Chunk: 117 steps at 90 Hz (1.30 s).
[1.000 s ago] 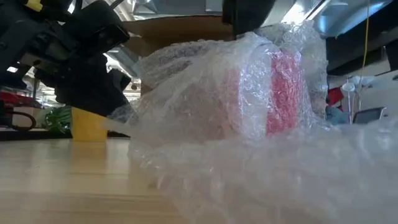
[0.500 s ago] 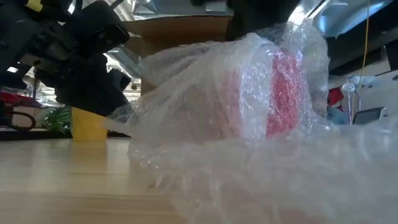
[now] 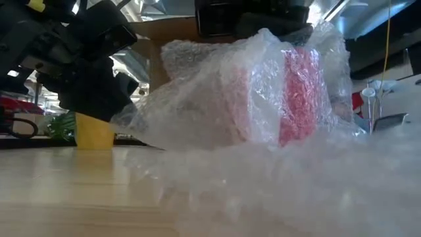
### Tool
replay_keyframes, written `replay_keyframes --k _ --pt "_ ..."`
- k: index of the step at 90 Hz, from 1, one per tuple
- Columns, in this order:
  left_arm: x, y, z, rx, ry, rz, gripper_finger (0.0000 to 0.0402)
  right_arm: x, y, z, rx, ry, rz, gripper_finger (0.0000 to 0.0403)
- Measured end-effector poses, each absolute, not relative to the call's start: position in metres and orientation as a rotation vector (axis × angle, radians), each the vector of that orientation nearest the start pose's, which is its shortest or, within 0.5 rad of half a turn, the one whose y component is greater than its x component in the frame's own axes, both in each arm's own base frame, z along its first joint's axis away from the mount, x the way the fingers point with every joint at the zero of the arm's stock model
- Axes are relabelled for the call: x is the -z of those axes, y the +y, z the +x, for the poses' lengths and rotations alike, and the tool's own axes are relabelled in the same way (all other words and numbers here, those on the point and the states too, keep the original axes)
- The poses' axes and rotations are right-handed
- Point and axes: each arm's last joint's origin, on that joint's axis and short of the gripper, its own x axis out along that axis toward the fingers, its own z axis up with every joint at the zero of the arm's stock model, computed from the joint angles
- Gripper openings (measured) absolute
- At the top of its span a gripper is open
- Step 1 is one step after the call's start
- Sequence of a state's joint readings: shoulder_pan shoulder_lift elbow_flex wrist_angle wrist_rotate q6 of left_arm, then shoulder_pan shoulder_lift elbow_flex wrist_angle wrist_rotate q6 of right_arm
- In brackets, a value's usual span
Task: Wrap mug
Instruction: Wrap the red mug with the bubble wrap
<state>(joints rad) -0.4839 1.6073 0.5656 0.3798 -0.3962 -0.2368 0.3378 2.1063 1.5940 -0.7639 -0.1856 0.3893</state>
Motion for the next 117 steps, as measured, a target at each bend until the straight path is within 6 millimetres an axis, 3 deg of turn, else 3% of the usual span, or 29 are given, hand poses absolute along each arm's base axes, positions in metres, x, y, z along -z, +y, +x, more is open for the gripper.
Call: replay_keyframes --k 40,75,99,117 --pt "-0.128 -0.120 0.253 0.013 0.605 0.054 0.0000 -0.190 0.148 0.404 -0.147 1.367 0.184 0.0044" --pt "-0.128 -0.120 0.253 0.013 0.605 0.054 0.0000 -0.229 0.146 0.405 -0.098 1.388 0.116 0.0044" --pt "-0.128 -0.120 0.253 0.013 0.605 0.054 0.0000 -0.256 0.158 0.401 -0.087 1.352 0.064 0.0044" --pt "-0.128 -0.120 0.253 0.013 0.605 0.054 0.0000 -0.258 0.161 0.399 -0.085 1.353 0.051 0.0044"
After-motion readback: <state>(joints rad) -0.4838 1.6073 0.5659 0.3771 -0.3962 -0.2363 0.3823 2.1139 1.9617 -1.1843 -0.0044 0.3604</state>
